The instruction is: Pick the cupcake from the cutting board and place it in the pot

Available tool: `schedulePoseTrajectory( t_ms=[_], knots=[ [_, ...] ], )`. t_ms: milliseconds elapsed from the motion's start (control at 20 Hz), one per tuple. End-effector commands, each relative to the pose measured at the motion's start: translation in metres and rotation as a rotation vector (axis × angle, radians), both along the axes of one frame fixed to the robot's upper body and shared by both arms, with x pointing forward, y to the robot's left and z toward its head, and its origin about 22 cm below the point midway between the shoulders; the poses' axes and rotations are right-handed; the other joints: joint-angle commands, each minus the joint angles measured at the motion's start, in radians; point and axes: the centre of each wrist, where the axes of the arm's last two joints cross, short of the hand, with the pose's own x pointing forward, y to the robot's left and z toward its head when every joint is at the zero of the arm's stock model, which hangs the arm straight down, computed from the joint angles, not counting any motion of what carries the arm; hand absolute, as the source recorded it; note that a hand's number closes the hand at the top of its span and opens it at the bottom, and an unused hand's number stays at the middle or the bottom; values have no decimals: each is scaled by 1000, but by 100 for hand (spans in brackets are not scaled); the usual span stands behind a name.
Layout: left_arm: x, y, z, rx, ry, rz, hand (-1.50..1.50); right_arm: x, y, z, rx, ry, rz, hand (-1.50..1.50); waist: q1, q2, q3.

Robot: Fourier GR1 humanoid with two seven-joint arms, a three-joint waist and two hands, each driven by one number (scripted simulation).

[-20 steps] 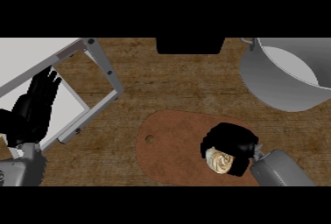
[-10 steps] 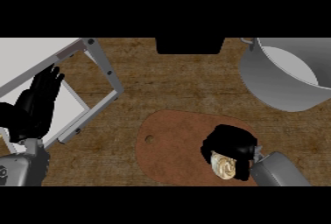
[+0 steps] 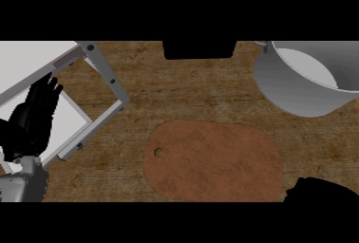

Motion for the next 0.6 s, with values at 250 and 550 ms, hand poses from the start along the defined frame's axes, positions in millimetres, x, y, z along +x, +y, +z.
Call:
schedulePoseTrajectory(
  t_ms=[250,550],
  knots=[
    [-12,-13,-4,2,-12,13,0,-23,-75,63,430,-119,-201,150,-15,-4,0],
    [-4,-13,-1,-5,0,-11,0,-15,-108,100,709,-220,-412,150,10,5,-1]
  ],
)
